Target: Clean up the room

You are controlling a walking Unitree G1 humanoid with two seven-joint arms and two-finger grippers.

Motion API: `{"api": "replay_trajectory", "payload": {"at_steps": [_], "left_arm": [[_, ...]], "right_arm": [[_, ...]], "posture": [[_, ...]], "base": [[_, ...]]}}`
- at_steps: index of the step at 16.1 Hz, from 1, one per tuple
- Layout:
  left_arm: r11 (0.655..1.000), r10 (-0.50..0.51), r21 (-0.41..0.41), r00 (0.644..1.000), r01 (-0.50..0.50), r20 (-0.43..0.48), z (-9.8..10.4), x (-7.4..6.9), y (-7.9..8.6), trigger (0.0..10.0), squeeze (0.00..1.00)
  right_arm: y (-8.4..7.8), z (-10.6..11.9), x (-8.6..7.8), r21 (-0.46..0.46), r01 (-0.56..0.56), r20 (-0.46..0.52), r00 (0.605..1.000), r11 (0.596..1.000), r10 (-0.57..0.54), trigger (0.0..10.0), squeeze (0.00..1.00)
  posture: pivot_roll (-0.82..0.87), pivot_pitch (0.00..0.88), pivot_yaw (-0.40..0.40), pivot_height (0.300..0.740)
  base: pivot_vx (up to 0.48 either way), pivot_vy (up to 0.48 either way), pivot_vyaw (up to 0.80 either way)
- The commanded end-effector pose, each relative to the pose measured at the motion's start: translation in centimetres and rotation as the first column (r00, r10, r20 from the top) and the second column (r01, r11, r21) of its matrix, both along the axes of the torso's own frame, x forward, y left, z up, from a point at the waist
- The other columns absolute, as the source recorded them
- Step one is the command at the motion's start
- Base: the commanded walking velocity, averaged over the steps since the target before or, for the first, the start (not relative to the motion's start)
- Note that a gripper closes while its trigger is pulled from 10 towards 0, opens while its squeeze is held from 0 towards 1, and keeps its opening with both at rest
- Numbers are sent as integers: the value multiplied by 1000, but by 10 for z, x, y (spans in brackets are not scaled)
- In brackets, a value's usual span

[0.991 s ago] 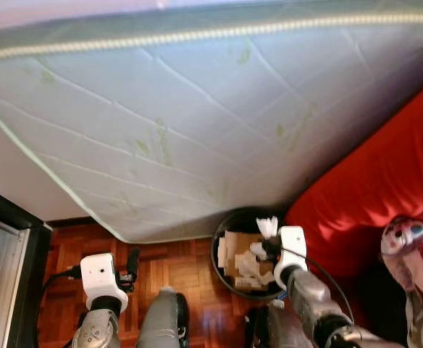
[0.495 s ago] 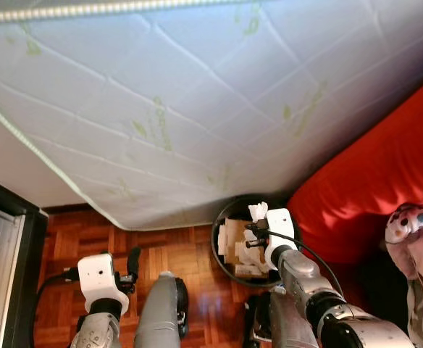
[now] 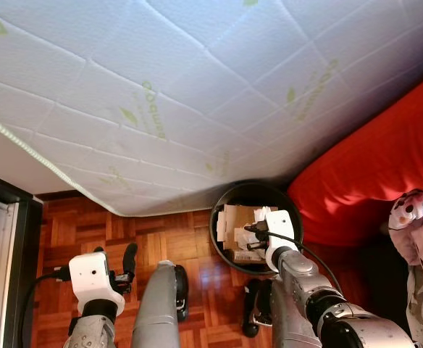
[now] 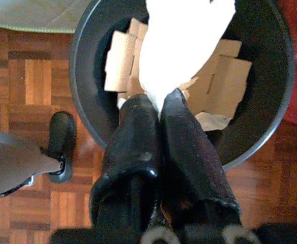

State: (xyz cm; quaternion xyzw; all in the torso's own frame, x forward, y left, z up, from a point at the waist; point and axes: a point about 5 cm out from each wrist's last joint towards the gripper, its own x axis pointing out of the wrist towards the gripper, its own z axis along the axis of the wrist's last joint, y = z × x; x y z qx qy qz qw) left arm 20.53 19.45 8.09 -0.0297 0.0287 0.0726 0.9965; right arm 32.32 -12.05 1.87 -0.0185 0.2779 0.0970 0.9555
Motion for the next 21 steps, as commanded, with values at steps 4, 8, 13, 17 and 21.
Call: {"api": "replay_trajectory", "payload": {"at_steps": [4,8,13,17,21], "left_arm": [[1000,15,-11,997,-16,-71,-9,-13,0,10000,0],[1000,12,-15,996,-14,-86,-8,-14,-1,10000,0],[1000,12,-15,995,-14,-101,-9,-17,-1,10000,0],[1000,12,-16,994,-13,-104,-10,-18,-2,10000,0],[1000,22,-17,988,-24,-153,-25,-19,2,10000,0]], "right_arm": [[-3,-22,-20,-6,2,-85,996,1000,-2,10000,1000],[-8,-26,-24,-27,8,-100,995,1000,-11,10000,1000],[-9,-25,-22,-25,7,-94,996,1000,-9,10000,0],[-8,-24,-22,-19,-6,-92,996,1000,5,10000,0],[-14,-26,-25,23,22,-76,997,999,-20,10000,0]], "posture": [[300,495,5,648],[299,498,5,648],[300,503,7,648],[297,507,5,648],[278,470,-1,648]], "base": [[0,0,0],[0,0,0],[0,0,0],[0,0,0],[0,0,0]]}}
